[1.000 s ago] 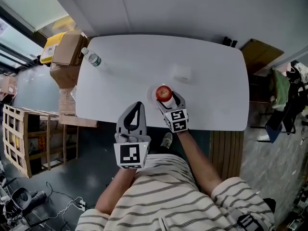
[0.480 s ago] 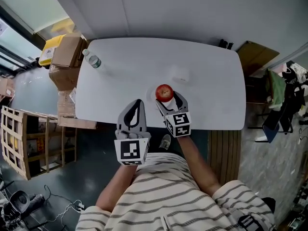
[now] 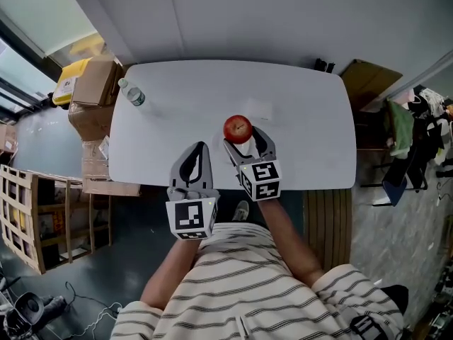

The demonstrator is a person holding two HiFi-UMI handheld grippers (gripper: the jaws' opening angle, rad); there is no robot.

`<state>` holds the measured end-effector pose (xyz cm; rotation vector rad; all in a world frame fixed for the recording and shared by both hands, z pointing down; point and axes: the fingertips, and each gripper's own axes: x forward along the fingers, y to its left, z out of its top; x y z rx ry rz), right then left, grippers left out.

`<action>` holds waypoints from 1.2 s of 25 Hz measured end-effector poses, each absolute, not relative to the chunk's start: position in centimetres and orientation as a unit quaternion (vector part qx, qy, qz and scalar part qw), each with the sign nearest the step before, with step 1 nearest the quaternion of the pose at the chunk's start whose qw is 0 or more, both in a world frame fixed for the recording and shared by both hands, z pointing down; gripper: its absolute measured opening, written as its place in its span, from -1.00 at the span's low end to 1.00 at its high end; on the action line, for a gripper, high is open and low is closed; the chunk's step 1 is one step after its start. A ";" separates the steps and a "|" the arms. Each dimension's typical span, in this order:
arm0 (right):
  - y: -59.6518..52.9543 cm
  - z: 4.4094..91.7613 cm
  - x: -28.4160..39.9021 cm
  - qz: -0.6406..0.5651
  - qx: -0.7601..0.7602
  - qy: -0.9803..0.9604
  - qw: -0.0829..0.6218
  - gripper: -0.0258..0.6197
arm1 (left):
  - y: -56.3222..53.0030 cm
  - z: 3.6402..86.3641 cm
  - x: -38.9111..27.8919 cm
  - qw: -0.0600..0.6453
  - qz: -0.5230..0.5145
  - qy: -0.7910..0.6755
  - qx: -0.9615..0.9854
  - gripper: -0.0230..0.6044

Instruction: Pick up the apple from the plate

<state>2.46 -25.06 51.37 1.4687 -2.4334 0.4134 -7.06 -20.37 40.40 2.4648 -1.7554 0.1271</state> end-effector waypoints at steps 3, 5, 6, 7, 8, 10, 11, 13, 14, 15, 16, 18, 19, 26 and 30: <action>-25.0 50.1 2.4 0.147 0.510 -0.837 0.132 0.21 | -20.6 40.0 -7.3 0.059 0.039 -0.578 0.813 -0.91; -24.9 49.2 2.3 0.142 0.512 -0.838 0.128 0.21 | -20.8 39.8 -7.5 0.059 0.037 -0.579 0.813 -0.91; -24.8 48.7 2.2 0.140 0.513 -0.838 0.126 0.21 | -20.9 39.8 -7.5 0.058 0.035 -0.579 0.813 -0.91; -24.7 48.3 2.1 0.138 0.514 -0.838 0.123 0.21 | -20.9 39.7 -7.6 0.058 0.033 -0.579 0.813 -0.91; -24.7 47.9 2.1 0.136 0.515 -0.838 0.120 0.21 | -21.0 39.6 -7.6 0.059 0.031 -0.579 0.813 -0.91; -24.6 47.2 2.0 0.129 0.517 -0.838 0.114 0.21 | -21.0 39.6 -7.6 0.061 0.029 -0.577 0.814 -0.91; -24.6 46.9 2.0 0.126 0.519 -0.838 0.111 0.21 | -21.0 39.6 -7.6 0.063 0.029 -0.576 0.815 -0.91; -24.5 46.3 2.0 0.121 0.521 -0.838 0.105 0.21 | -20.9 39.8 -7.5 0.064 0.031 -0.574 0.816 -0.91; -24.4 46.0 2.0 0.119 0.522 -0.838 0.102 0.21 | -20.9 39.7 -7.5 0.064 0.030 -0.573 0.817 -0.91; -24.3 45.7 2.0 0.117 0.523 -0.838 0.099 0.21 | -20.8 39.7 -7.4 0.063 0.029 -0.572 0.817 -0.91; -24.2 45.4 2.0 0.116 0.524 -0.838 0.097 0.21 | -20.8 39.7 -7.4 0.062 0.028 -0.571 0.818 -0.91; -24.0 44.6 2.0 0.111 0.527 -0.838 0.091 0.21 | -20.9 39.5 -7.4 0.061 0.025 -0.569 0.819 -0.91; -23.9 44.1 2.1 0.108 0.528 -0.838 0.087 0.21 | -21.0 39.4 -7.5 0.061 0.023 -0.569 0.820 -0.91; -23.5 41.1 2.3 0.088 0.536 -0.837 0.064 0.21 | -20.9 38.7 -7.1 0.065 0.016 -0.565 0.822 -0.91; -23.2 39.8 2.5 0.080 0.539 -0.837 0.052 0.21 | -20.9 38.4 -6.7 0.063 0.012 -0.562 0.825 -0.91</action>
